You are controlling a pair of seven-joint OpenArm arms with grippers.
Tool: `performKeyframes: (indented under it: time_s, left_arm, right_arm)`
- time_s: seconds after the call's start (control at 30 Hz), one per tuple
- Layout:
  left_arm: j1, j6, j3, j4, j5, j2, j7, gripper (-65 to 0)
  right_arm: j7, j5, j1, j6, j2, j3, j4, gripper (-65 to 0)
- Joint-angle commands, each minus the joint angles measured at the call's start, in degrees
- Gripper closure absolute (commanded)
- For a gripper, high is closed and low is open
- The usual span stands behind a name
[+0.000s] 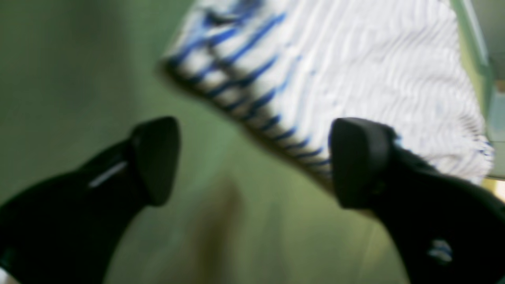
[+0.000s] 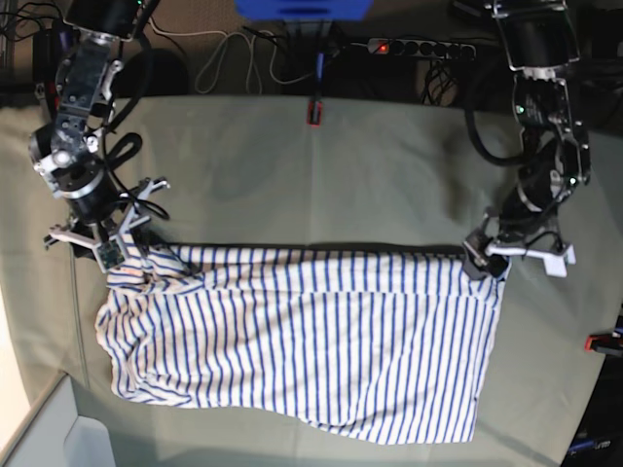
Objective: Layout the t-shirt on the table in an organized manner, then fold the t-shirt properly
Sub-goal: 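Hold the shirt edge with both grippers and pull it taut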
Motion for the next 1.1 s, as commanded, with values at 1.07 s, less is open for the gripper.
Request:
performKeyframes:
  time_s: [1.07]
  left_arm:
    - [-11.9, -0.5, -3.6, -13.4, 0.0, 2.9, -1.4, -40.3]
  right_arm:
    - [1.4, 0.8, 0.2, -0.5, 0.8, 1.7, 1.0, -27.3]
